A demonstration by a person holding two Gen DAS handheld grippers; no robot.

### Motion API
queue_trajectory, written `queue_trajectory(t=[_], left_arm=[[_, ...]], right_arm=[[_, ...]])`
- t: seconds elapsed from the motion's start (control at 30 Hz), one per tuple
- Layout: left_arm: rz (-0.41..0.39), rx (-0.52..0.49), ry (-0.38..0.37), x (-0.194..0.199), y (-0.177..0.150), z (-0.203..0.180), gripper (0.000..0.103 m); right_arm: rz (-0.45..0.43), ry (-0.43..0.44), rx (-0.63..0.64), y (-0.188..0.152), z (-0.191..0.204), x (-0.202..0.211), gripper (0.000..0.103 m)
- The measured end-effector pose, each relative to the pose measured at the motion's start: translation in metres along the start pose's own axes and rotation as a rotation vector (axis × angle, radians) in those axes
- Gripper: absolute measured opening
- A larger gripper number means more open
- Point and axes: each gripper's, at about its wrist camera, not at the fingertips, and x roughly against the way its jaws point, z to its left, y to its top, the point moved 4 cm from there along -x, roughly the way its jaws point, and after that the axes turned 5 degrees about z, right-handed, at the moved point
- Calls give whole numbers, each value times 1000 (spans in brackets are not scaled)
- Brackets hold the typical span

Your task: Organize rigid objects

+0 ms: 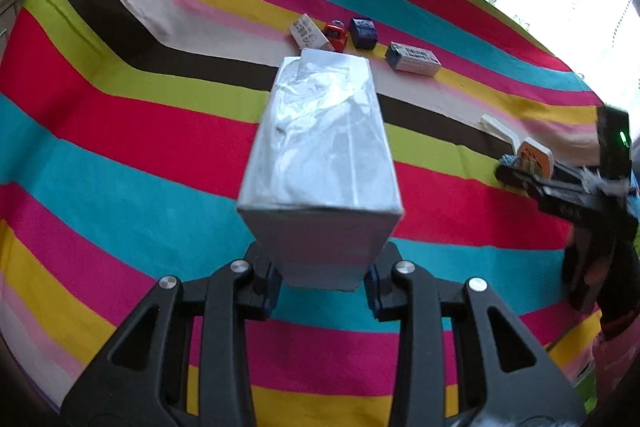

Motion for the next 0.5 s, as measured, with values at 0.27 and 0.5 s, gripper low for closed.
queue_trajectory(t=[0.27, 0.5], left_arm=[[-3, -33, 10, 12, -11, -9, 38], [14, -61, 42, 24, -23, -9, 38]], right_arm=[[-54, -27, 16, -1, 20, 18, 47], [-89, -14, -50, -25, 26, 53, 48]])
